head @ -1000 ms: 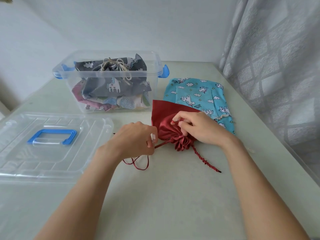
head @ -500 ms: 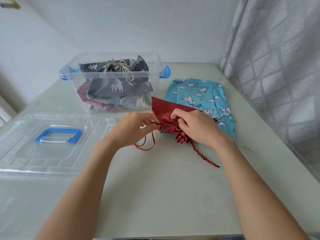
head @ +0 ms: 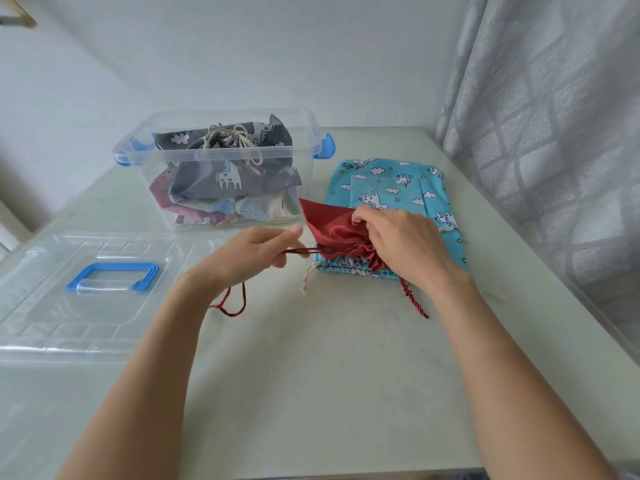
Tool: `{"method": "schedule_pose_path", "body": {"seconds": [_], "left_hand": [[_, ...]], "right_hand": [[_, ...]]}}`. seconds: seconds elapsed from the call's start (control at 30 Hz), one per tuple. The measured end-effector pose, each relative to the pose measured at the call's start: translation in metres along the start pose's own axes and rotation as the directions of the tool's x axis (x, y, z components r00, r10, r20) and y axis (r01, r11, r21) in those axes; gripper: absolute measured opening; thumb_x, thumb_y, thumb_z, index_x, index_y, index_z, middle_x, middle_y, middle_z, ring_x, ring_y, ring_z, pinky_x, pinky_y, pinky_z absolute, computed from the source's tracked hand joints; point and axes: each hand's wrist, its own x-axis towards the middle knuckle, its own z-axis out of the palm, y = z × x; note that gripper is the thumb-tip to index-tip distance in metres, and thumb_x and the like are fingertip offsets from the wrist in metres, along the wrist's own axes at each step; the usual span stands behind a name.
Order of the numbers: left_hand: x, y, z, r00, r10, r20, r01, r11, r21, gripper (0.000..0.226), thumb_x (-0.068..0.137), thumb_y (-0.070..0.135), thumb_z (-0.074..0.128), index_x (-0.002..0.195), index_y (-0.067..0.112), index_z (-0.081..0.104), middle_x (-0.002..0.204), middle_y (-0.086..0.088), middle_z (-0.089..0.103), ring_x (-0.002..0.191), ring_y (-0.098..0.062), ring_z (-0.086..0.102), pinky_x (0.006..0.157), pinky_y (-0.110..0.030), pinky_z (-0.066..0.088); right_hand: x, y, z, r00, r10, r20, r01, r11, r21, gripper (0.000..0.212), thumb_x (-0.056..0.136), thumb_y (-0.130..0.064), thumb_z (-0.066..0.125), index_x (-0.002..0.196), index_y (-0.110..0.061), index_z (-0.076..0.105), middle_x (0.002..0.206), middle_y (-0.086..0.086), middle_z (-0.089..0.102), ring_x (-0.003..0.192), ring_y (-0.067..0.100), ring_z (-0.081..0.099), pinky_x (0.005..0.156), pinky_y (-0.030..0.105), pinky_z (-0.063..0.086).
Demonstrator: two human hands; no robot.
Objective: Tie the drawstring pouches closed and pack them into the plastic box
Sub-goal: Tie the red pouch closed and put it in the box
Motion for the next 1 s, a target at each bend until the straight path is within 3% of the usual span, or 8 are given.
{"method": "schedule_pose_path", "body": {"seconds": [0.13,0.23,0.37,0.53,0.63,0.8,0.9,1.0], "left_hand": [[0.004,-0.005,-0.001,0.999,-0.005,-0.038,0.014,0.968,0.252,0.035,0.096,0.037,0.045,0.074,0.028,0.071,0.076,0.007,0.061,0.076,-0.006,0.053,0.079,-0.028,0.041],[0.004,0.001,0.003,0.993,0.103,-0.061,-0.103,0.995,0.001,0.03,0.097,0.028,0.046,0.08,0.02,0.069,0.063,0.019,0.056,0.064,0.004,0.05,0.065,-0.013,0.038],[0.002,0.012,0.009,0.944,0.223,-0.243,-0.309,0.856,-0.414,0.028,0.097,0.022,0.044,0.085,0.014,0.068,0.06,0.014,0.043,0.056,-0.003,0.033,0.052,-0.012,0.027],[0.004,0.011,0.015,0.918,0.334,-0.212,-0.395,0.802,-0.448,0.028,0.097,0.018,0.043,0.102,0.0,0.064,0.067,0.013,0.053,0.063,-0.001,0.041,0.062,-0.009,0.035],[0.006,0.01,0.019,0.888,0.427,-0.173,-0.457,0.769,-0.448,0.026,0.096,0.012,0.041,0.114,0.009,0.06,0.07,0.01,0.055,0.065,-0.003,0.043,0.064,-0.01,0.036],[0.014,0.004,0.03,0.848,0.493,-0.196,-0.527,0.827,-0.199,0.035,0.094,0.014,0.04,0.121,0.035,0.051,0.067,0.012,0.057,0.065,-0.011,0.046,0.063,-0.019,0.038],[0.019,-0.002,0.032,0.854,0.472,-0.219,-0.475,0.879,0.041,0.037,0.093,0.022,0.041,0.117,0.05,0.044,0.065,0.019,0.057,0.061,-0.004,0.05,0.063,-0.014,0.039],[0.017,-0.004,0.031,0.843,0.492,-0.217,-0.453,0.867,0.207,0.036,0.092,0.025,0.04,0.123,0.042,0.043,0.066,0.021,0.059,0.065,-0.003,0.057,0.066,-0.019,0.046]], "right_hand": [[0.001,-0.001,0.004,1.0,-0.005,0.005,0.005,1.0,0.026,0.027,0.098,-0.014,0.039,0.113,-0.025,0.058,0.089,0.003,0.07,0.07,0.025,0.062,0.056,0.031,0.042],[0.001,-0.001,0.005,1.0,-0.005,0.004,0.005,0.999,0.034,0.024,0.098,-0.016,0.039,0.114,-0.024,0.054,0.087,0.003,0.069,0.068,0.026,0.061,0.055,0.031,0.043],[0.001,-0.004,0.009,0.997,0.008,0.073,-0.013,0.998,0.066,0.019,0.098,-0.021,0.041,0.117,-0.022,0.038,0.081,0.0,0.066,0.068,0.029,0.06,0.058,0.034,0.041],[0.006,-0.013,0.01,0.985,0.142,0.099,-0.171,0.893,0.416,0.005,0.097,-0.022,0.048,0.098,-0.017,0.048,0.076,-0.01,0.066,0.075,0.01,0.057,0.074,0.028,0.041],[0.007,-0.017,0.011,0.956,0.269,0.116,-0.285,0.764,0.579,0.018,0.095,-0.02,0.052,0.08,-0.013,0.06,0.066,-0.01,0.064,0.07,-0.001,0.059,0.074,0.015,0.042],[0.009,-0.031,0.006,0.921,0.309,0.236,-0.37,0.507,0.778,0.029,0.096,-0.019,0.05,0.068,-0.02,0.057,0.058,-0.012,0.054,0.05,-0.001,0.046,0.056,0.015,0.035],[0.01,-0.035,0.001,0.918,0.162,0.361,-0.393,0.265,0.88,0.026,0.095,-0.02,0.048,0.08,-0.002,0.059,0.062,0.006,0.042,0.05,0.004,0.031,0.045,0.016,0.021],[0.008,-0.039,-0.002,0.925,0.042,0.378,-0.376,0.259,0.89,0.038,0.092,-0.028,0.054,0.101,0.008,0.059,0.065,0.009,0.047,0.053,0.006,0.032,0.046,0.019,0.02]]}}
